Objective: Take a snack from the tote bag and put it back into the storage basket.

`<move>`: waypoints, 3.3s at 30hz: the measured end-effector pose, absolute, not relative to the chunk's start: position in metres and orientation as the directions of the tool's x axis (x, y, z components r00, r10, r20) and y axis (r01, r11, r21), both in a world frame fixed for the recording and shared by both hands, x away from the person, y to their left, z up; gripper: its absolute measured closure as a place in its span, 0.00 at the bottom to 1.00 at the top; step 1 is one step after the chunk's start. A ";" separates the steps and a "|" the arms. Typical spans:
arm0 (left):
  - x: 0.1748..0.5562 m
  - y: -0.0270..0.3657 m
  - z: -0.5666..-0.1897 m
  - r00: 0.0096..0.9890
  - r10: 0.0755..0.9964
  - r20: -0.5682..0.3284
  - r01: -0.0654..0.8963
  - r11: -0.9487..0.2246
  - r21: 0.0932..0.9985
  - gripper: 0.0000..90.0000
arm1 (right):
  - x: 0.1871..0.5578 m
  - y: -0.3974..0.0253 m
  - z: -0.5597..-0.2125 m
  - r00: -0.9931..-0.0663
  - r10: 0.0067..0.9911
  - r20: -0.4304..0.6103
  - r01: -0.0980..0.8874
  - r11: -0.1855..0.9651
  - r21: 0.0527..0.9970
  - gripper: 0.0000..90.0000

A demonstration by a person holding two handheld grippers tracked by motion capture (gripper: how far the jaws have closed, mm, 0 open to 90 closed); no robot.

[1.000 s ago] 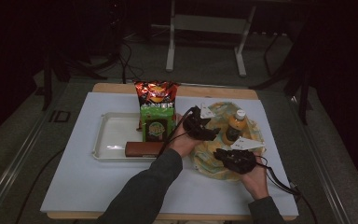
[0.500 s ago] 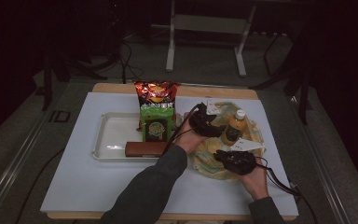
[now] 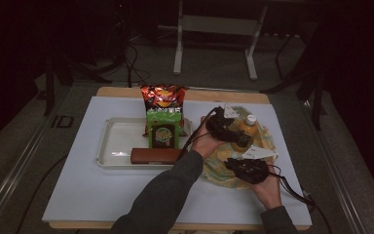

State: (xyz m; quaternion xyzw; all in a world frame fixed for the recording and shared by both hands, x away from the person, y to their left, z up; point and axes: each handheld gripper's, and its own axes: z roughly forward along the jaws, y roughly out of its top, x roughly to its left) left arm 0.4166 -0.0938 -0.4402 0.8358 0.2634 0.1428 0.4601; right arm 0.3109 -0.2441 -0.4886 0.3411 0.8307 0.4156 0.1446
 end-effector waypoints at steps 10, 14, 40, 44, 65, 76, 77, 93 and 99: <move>0.419 -0.108 -0.445 0.820 0.572 -0.016 0.315 -0.428 0.847 0.34 | 0.311 -0.248 -0.487 -0.719 0.693 0.048 0.448 0.410 0.795 0.85; 0.420 -0.112 -0.446 0.818 0.575 -0.028 0.325 -0.421 0.847 0.33 | 0.311 -0.249 -0.487 -0.718 0.694 0.052 0.449 0.406 0.796 0.85; 0.436 -0.137 -0.457 0.822 0.567 -0.056 0.362 -0.443 0.820 0.30 | 0.310 -0.252 -0.488 -0.730 0.681 0.057 0.442 0.408 0.799 0.85; 0.437 -0.141 -0.457 0.816 0.576 -0.055 0.370 -0.446 0.815 0.29 | 0.310 -0.252 -0.487 -0.728 0.683 0.059 0.444 0.404 0.800 0.85; 0.433 -0.144 -0.453 0.804 0.595 -0.009 0.366 -0.483 0.795 0.32 | 0.310 -0.255 -0.487 -0.725 0.686 0.055 0.441 0.402 0.802 0.85; 0.430 -0.136 -0.451 0.797 0.603 -0.022 0.387 -0.482 0.786 0.32 | 0.310 -0.256 -0.486 -0.723 0.689 0.053 0.441 0.400 0.804 0.85; 0.429 -0.135 -0.451 0.796 0.605 -0.029 0.390 -0.475 0.789 0.32 | 0.310 -0.257 -0.486 -0.721 0.691 0.053 0.441 0.399 0.804 0.85; 0.421 -0.114 -0.433 0.792 0.609 -0.046 0.391 -0.448 0.804 0.32 | 0.310 -0.261 -0.486 -0.714 0.698 0.054 0.445 0.392 0.805 0.85; 0.416 -0.107 -0.422 0.791 0.610 -0.044 0.386 -0.442 0.810 0.32 | 0.310 -0.261 -0.486 -0.713 0.699 0.054 0.444 0.391 0.806 0.85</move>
